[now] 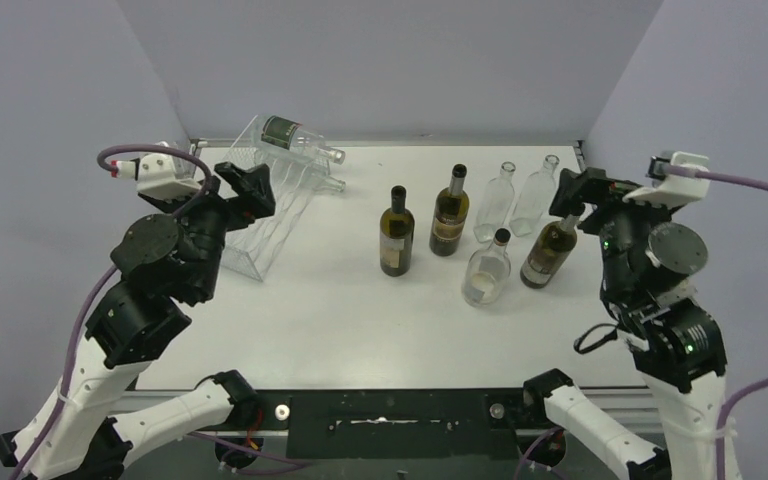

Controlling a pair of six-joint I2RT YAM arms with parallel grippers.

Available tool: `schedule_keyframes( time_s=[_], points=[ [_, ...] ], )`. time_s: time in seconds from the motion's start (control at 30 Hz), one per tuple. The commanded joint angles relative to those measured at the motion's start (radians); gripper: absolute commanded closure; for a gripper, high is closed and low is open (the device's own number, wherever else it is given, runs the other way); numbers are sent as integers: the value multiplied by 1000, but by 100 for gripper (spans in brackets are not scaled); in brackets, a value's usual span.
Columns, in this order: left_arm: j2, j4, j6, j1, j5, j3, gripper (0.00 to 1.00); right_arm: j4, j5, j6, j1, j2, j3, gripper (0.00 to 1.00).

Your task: Take the wine bottle off the wine rack

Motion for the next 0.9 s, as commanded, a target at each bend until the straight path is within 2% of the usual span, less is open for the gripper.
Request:
schedule_keyframes(
  time_s=[0.0,0.33,0.77,0.87],
  points=[
    [-25,90,32,1,31,91,14,1,-23,-18,-2,-107,-18,2],
    [-114,78,25,1,35,80,16,-45,-61,-15,-3,-158,52,2],
    [-149,102,50,1,46,63,16,12,-164,-36,-2,-218,21,3],
    [-146,104,46,1,49,63,16,20,-145,-16,-4,-232,1,2]
  ],
)
